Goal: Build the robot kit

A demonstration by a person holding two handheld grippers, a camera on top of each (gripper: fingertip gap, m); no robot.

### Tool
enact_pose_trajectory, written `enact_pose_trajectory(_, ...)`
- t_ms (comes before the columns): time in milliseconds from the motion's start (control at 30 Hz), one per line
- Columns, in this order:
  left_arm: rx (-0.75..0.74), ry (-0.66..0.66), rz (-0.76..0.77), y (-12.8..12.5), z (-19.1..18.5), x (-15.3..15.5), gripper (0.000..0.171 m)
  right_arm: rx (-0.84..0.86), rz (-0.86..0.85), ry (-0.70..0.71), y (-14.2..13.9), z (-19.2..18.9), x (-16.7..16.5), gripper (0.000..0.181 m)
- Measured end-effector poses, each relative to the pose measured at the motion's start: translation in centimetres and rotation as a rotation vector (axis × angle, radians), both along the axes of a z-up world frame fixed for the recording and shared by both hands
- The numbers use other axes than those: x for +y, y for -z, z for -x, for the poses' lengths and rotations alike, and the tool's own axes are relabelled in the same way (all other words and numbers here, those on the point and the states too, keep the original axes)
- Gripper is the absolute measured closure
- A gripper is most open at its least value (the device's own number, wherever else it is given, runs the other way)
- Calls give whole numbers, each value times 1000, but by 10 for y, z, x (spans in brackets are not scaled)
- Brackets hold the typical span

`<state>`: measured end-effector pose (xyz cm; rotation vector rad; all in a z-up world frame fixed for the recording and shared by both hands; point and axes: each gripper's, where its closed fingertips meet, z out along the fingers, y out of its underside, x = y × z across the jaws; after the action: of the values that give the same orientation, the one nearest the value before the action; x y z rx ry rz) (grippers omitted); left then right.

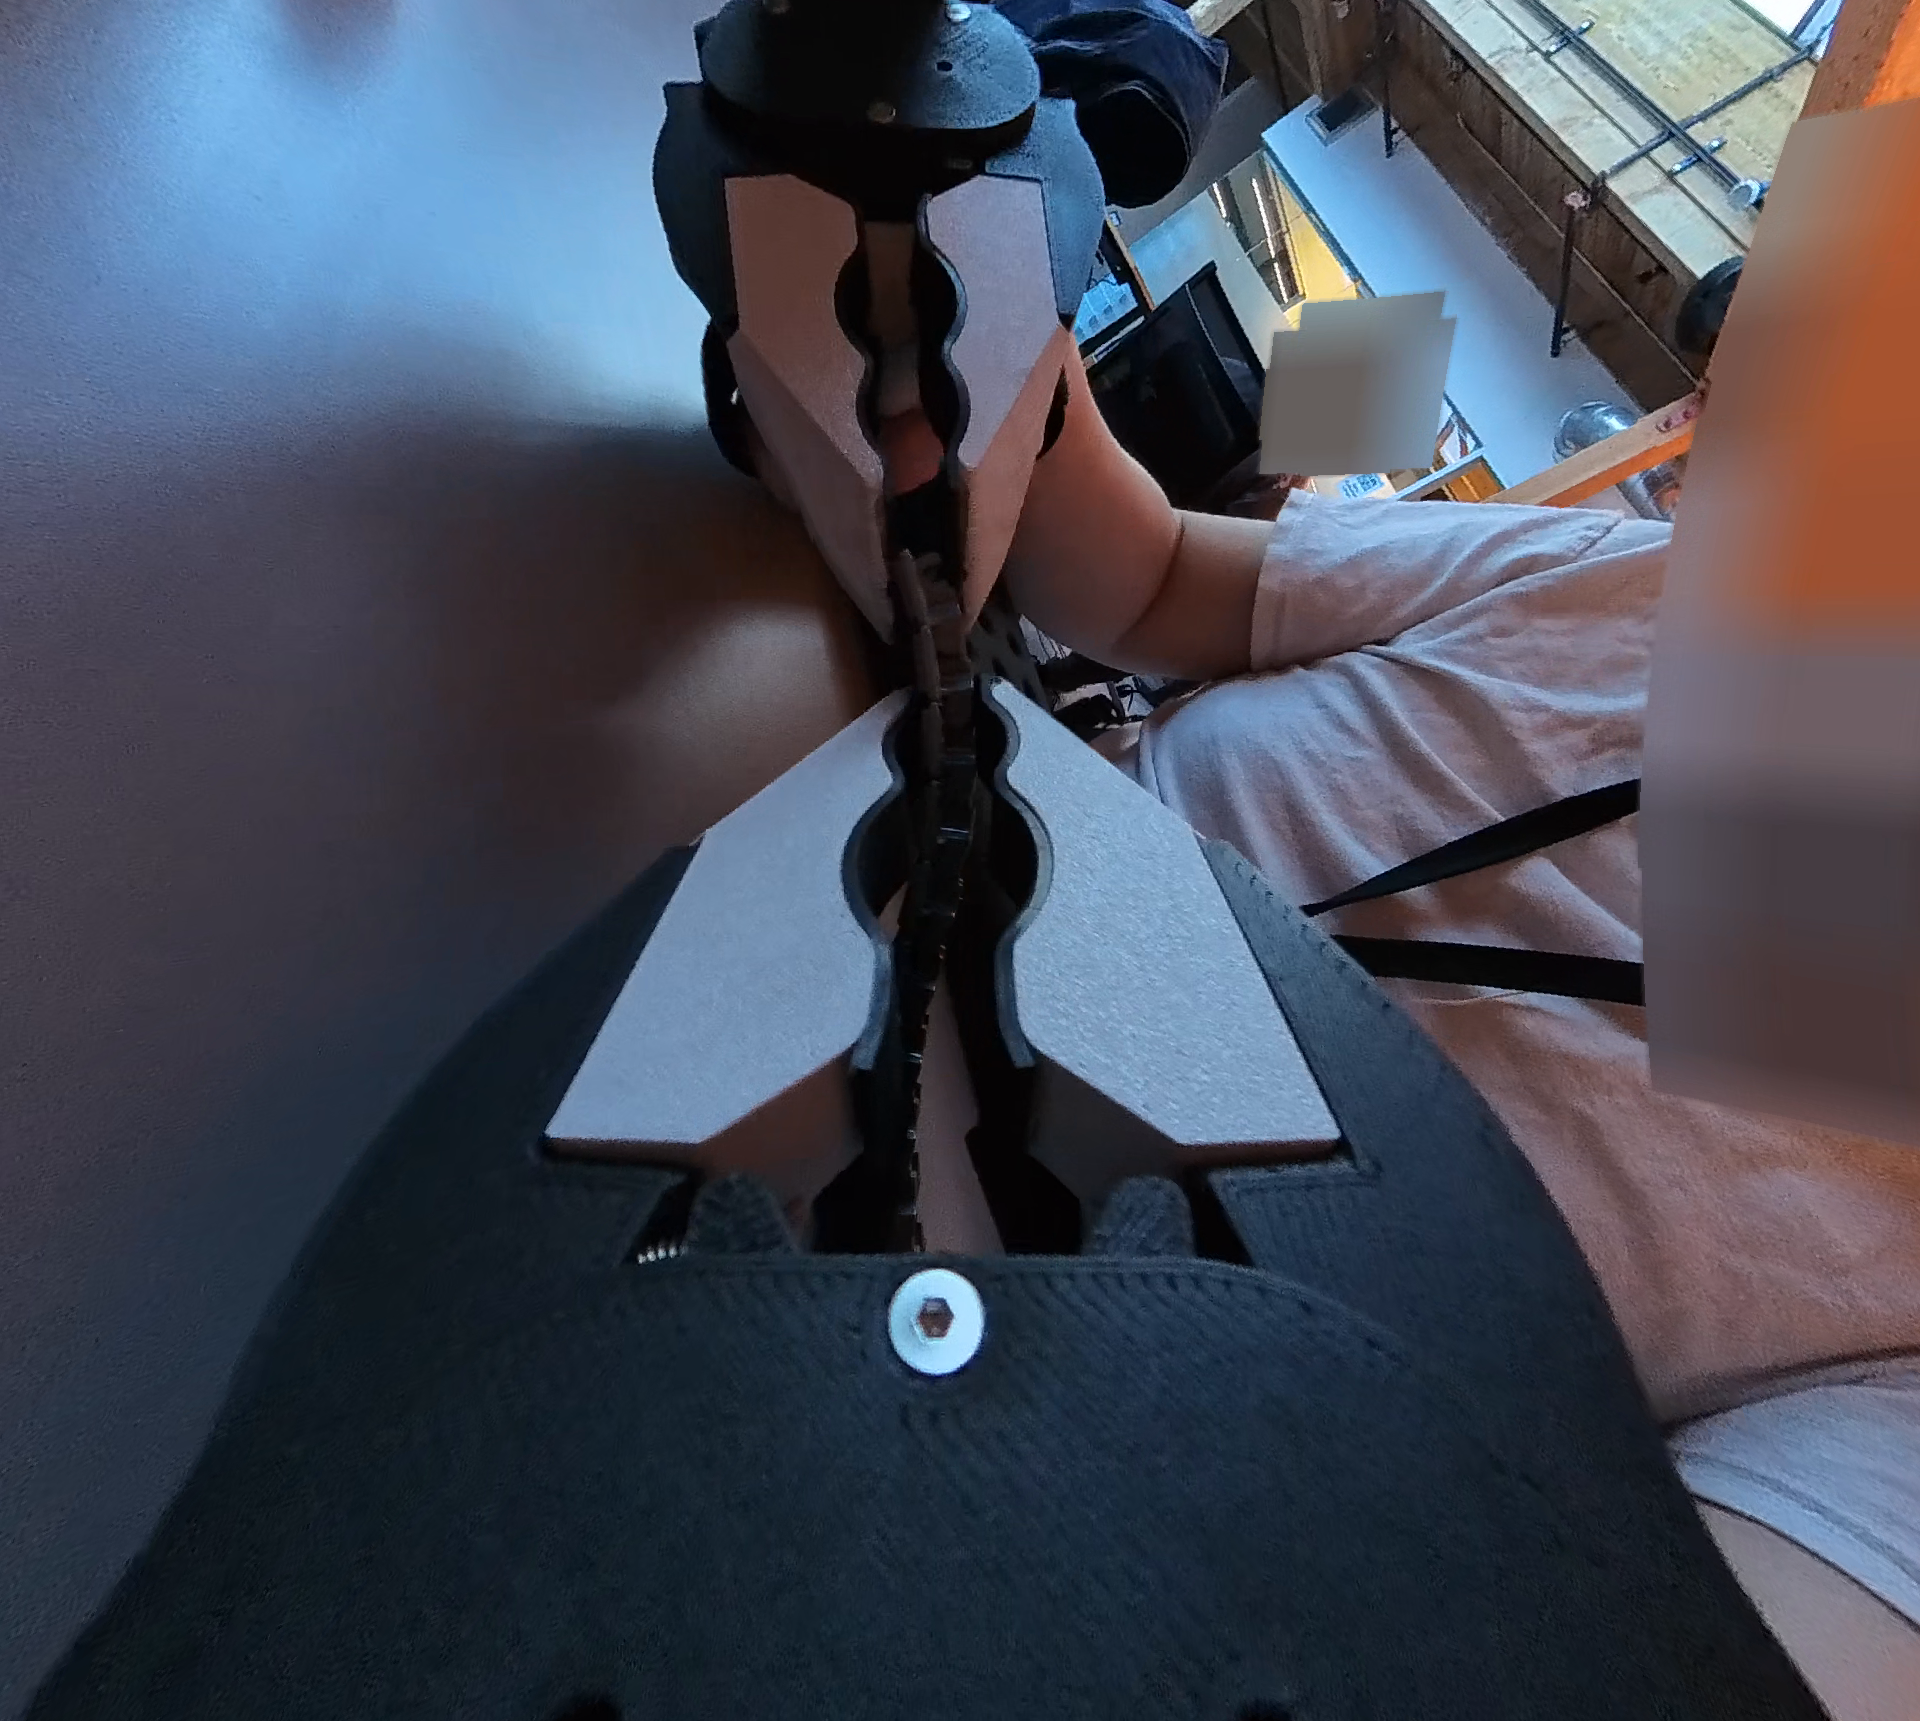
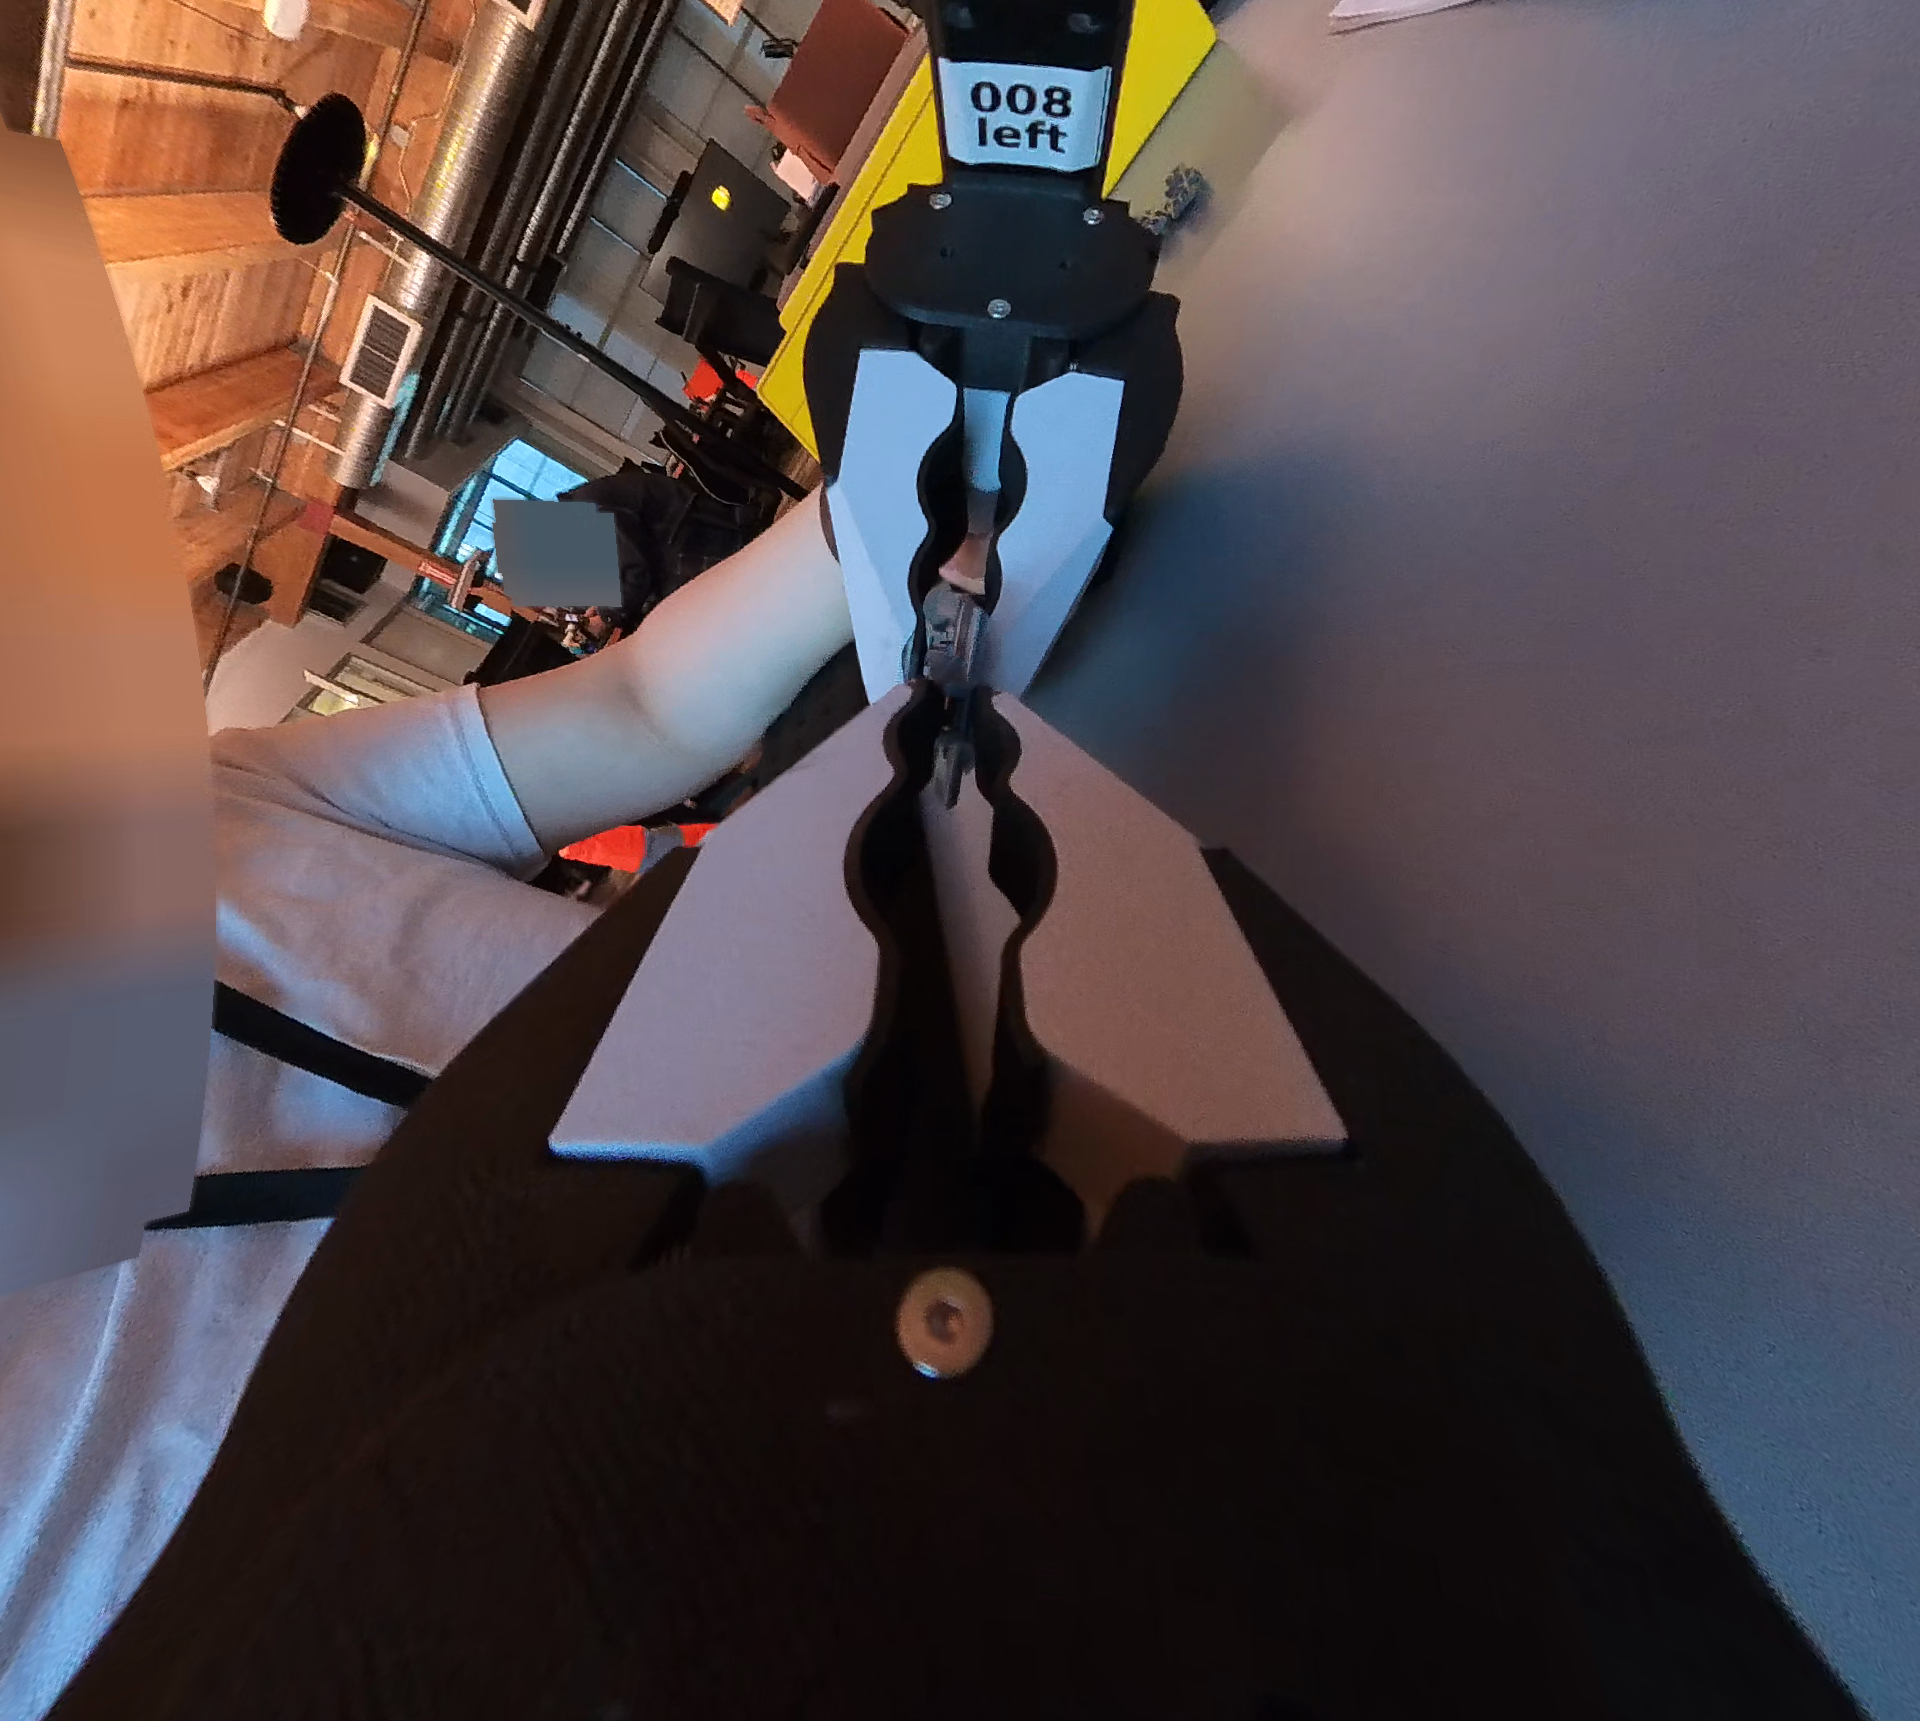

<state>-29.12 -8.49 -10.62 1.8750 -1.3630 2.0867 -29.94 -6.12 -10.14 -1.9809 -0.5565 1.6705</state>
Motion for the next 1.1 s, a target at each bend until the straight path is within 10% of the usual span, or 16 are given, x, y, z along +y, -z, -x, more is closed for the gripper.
enact_pose_trajectory(400, -36, -15, -33, -4, -2, 1, 165, 174, 98, -7, -8, -1, 3, 157)
enact_pose_trajectory(1100, -62, -11, -48, -9, -2, -1, 165, 287, 202, -52, -15, 5, 3, 173)
